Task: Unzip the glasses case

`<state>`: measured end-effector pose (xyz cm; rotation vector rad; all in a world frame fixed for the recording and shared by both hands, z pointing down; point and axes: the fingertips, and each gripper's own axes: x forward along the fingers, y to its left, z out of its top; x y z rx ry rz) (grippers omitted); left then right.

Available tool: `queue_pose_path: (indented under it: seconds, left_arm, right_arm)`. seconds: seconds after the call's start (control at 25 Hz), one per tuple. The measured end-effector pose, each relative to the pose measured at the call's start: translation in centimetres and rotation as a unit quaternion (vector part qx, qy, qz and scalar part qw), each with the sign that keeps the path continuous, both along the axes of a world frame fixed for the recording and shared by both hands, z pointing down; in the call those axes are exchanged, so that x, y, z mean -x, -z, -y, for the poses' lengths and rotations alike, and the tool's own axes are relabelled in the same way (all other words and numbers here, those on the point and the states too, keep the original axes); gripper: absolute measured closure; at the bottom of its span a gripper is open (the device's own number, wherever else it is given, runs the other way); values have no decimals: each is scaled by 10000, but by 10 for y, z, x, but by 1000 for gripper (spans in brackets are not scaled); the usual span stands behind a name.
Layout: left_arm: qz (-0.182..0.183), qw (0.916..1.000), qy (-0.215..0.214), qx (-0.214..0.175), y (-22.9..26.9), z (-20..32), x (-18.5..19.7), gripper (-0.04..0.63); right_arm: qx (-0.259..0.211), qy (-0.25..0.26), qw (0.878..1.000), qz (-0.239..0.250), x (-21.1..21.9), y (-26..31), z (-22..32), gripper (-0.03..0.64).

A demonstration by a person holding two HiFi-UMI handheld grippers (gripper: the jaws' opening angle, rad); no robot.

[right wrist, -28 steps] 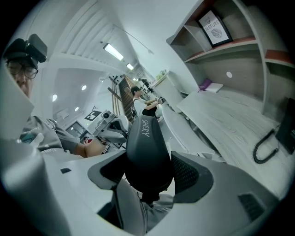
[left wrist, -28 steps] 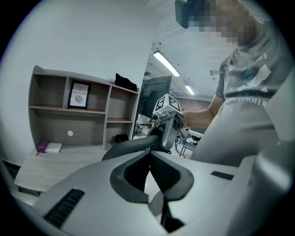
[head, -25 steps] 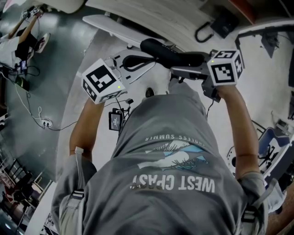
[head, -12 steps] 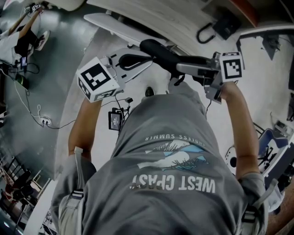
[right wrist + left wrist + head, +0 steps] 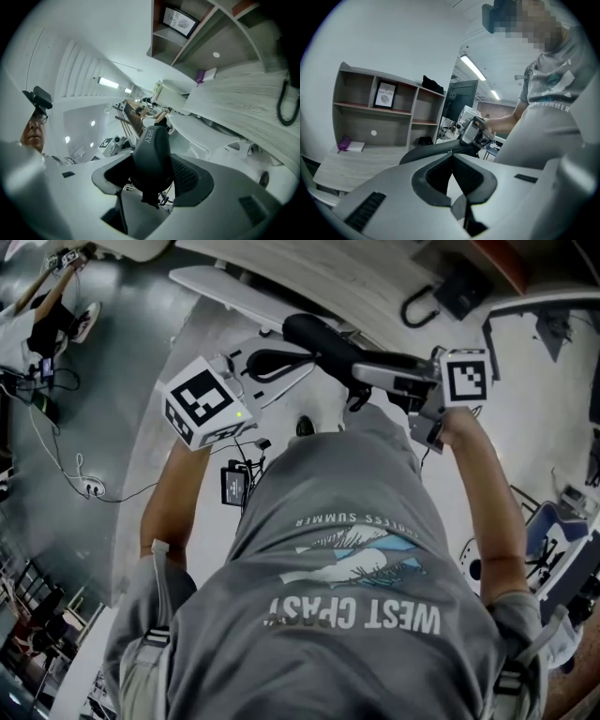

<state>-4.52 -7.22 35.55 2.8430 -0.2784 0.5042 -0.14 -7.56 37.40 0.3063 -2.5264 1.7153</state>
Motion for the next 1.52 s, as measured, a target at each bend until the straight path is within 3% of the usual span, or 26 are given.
queue_pose_path:
  seconds: [0.36, 1.0, 1.2, 1.52]
  left_arm:
    - [109, 9998, -153, -119, -4, -10, -15, 595]
    - [189, 9998, 2, -101, -11, -5, -25, 594]
    - [211, 9995, -199, -142, -12, -17, -47, 592]
    - [218, 9996, -7, -153, -27, -3, -55, 592]
  right_arm:
    - [156, -176, 9997, 47, -1, -6, 4, 354]
    - [316, -413, 9986, 27, -5, -16, 21, 360]
    - [331, -448, 9984, 6, -1, -19, 22, 361]
    - [369, -738, 9966, 16, -11, -36, 37, 364]
